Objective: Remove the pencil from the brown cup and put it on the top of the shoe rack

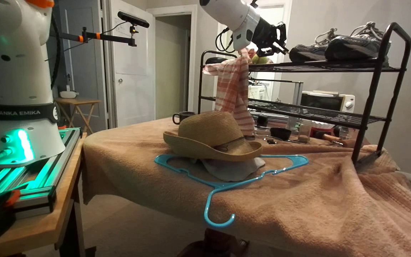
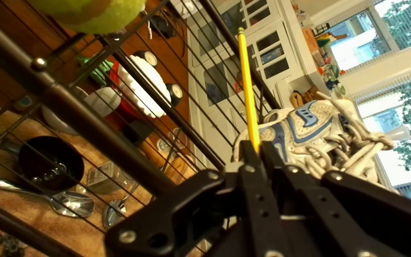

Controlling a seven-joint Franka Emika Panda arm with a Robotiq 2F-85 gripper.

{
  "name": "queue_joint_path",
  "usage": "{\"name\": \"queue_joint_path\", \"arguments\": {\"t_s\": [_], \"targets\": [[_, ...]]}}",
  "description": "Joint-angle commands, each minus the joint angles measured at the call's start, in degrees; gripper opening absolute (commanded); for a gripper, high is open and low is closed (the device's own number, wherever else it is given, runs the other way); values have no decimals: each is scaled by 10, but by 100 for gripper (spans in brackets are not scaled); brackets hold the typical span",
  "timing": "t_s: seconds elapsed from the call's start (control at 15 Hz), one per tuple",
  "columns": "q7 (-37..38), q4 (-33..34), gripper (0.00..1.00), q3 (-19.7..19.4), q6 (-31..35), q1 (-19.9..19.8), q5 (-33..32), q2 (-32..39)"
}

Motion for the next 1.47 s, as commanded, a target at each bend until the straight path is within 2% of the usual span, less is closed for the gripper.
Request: {"name": "queue_joint_path", "arguments": {"t_s": [0.0,0.4,0.47,0.53,0.8,1.07,1.13,1.2,1.4], "targets": [[28,27,2,-20,30,27,0,30],[50,34,2,-35,30,48,0,44],[52,34,33,-36,30,50,0,45],[56,32,34,-35,29,51,0,45],[44,28,63,-41,28,58,0,33],[-12,15,94,-58,32,69,-1,8],[-28,6,99,-57,34,68,-14,-2],[-11,-18,100,-34,29,55,-62,-22],[-29,-44,100,-37,3,54,-87,-62]]}}
